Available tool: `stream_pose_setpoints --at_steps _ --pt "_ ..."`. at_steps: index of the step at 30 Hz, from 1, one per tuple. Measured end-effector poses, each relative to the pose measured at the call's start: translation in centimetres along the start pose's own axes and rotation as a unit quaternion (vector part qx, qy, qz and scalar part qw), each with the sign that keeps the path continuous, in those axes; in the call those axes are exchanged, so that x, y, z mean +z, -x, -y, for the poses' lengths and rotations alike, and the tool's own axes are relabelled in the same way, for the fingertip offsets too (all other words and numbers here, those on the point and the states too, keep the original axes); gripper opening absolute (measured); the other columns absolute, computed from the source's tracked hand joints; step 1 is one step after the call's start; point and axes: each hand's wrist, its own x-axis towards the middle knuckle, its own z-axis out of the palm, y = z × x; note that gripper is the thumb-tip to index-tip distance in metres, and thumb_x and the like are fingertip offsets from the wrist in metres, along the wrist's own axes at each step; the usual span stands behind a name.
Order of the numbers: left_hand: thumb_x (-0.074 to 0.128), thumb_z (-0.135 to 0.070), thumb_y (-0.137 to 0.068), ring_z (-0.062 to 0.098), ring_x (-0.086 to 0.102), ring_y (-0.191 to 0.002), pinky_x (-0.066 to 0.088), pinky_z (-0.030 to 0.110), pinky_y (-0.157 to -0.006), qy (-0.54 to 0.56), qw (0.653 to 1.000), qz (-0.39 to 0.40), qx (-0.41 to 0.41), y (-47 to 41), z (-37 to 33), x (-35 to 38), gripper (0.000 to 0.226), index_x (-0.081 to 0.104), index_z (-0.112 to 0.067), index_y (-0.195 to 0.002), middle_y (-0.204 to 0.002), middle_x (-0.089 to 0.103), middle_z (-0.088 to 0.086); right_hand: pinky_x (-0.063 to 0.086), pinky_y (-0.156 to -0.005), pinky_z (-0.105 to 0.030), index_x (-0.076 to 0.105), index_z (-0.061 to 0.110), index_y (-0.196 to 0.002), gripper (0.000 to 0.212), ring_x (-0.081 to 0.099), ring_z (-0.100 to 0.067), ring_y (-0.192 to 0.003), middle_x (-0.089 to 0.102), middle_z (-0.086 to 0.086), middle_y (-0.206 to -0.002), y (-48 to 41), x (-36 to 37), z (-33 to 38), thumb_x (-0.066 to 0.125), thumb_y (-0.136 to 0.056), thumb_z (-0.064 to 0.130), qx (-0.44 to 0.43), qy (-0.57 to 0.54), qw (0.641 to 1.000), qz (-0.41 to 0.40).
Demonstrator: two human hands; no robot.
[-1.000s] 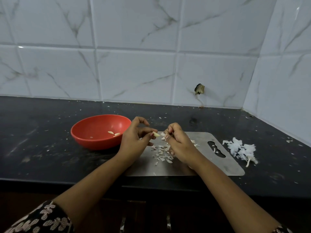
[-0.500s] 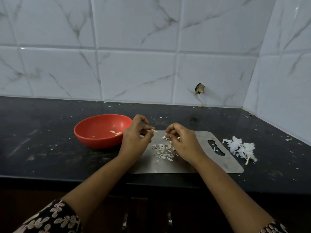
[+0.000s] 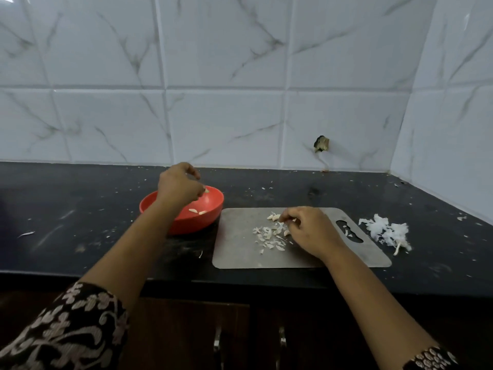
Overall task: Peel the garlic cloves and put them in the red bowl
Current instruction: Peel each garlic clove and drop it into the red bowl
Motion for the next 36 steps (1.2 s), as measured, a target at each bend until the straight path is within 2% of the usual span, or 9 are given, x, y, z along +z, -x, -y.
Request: stream_pose_setpoints --at_steps 2,5,9,12,19,24,26,30,36 --pt "0.074 0.013 -0.068 0.017 0.062 -0.051 0.058 0.029 -0.054 -0.009 0.997 0.053 -0.05 -0.7 0.3 -0.8 0.026 0.061 -0.006 -0.081 -0.069 0.064 0.011 0.048 -0.09 -0.031 0.074 0.027 -0.099 0.023 0.059 -0.006 -0.076 0.068 0.014 -0.086 0.8 -0.1 0.3 0.057 -0.089 0.015 -0.013 0.019 1.0 0.02" --pt "0.072 0.02 -0.068 0.024 0.062 -0.054 0.051 0.025 -0.037 -0.008 0.99 0.105 -0.092 -1.5 1.1 -1.3 0.029 0.055 -0.002 -0.074 -0.07 0.061 0.017 0.045 -0.096 -0.032 0.074 0.023 -0.101 0.026 0.063 -0.011 -0.091 0.072 0.007 -0.1 1.3 0.0 0.5 0.055 -0.088 0.009 -0.015 0.031 0.999 0.038" --pt "0.077 0.016 -0.066 0.029 0.066 -0.064 0.06 0.036 -0.06 -0.039 0.989 0.099 -0.101 -2.6 2.2 -1.6 0.027 0.058 -0.001 -0.074 -0.071 0.064 0.018 0.045 -0.096 -0.029 0.075 0.019 -0.103 0.027 0.063 -0.016 -0.101 0.072 0.001 -0.108 1.0 0.2 0.3 0.055 -0.091 0.005 -0.012 0.022 0.999 0.042" --pt "0.079 0.012 -0.067 0.022 0.064 -0.06 0.057 0.027 -0.05 -0.059 0.989 0.089 -0.102 -2.9 2.5 -1.5 0.028 0.059 -0.005 -0.073 -0.073 0.064 0.013 0.045 -0.097 -0.031 0.075 0.02 -0.104 0.025 0.063 -0.018 -0.103 0.072 0.0 -0.108 0.9 0.5 0.1 0.057 -0.092 0.008 -0.02 0.031 0.998 0.043" --pt "0.058 0.01 -0.087 0.027 0.065 -0.066 0.06 0.04 -0.065 -0.054 0.989 0.107 -0.088 -4.2 3.2 -0.9 0.013 0.061 -0.003 -0.088 -0.085 0.066 0.019 0.044 -0.095 -0.032 0.074 0.028 -0.102 0.023 0.06 -0.016 -0.105 0.071 0.006 -0.107 0.9 0.4 0.0 0.059 -0.092 0.013 -0.028 0.062 0.997 0.035" --pt "0.05 0.011 -0.089 0.022 0.062 -0.062 0.057 0.038 -0.067 0.031 0.998 0.052 -0.027 -3.0 1.3 -1.5 0.023 0.058 -0.008 -0.079 -0.074 0.066 0.008 0.046 -0.09 -0.033 0.072 0.027 -0.106 0.022 0.056 -0.017 -0.104 0.063 0.005 -0.109 0.8 0.8 -0.6 0.057 -0.095 0.015 -0.044 0.052 0.998 0.01" --pt "0.055 0.014 -0.083 0.022 0.064 -0.067 0.057 0.037 -0.071 0.075 0.996 0.029 0.032 -0.8 -0.1 -1.6 0.028 0.057 -0.013 -0.076 -0.075 0.068 0.008 0.049 -0.085 -0.032 0.073 0.021 -0.1 0.023 0.058 -0.015 -0.094 0.061 0.002 -0.103 0.7 0.9 -0.6 0.056 -0.094 0.006 -0.05 0.006 0.999 -0.021" --pt "0.063 0.007 -0.083 0.018 0.065 -0.07 0.056 0.029 -0.065 0.14 0.978 0.09 0.128 4.7 -2.1 0.4 0.026 0.058 -0.017 -0.077 -0.083 0.069 0.008 0.045 -0.07 -0.005 0.073 0.013 -0.088 0.025 0.059 -0.003 -0.081 0.062 -0.001 -0.095 0.9 0.3 0.1 0.057 -0.091 -0.006 -0.055 -0.116 0.985 -0.113" --pt "0.068 -0.004 -0.086 0.017 0.066 -0.067 0.059 0.034 -0.066 0.095 0.954 0.235 0.161 7.8 -1.2 6.3 0.015 0.062 -0.018 -0.083 -0.078 0.069 0.006 0.056 -0.063 -0.02 0.07 0.027 -0.085 0.029 0.068 -0.012 -0.072 0.072 -0.001 -0.083 1.1 -0.1 0.0 0.067 -0.086 -0.001 0.048 -0.304 0.948 -0.08"
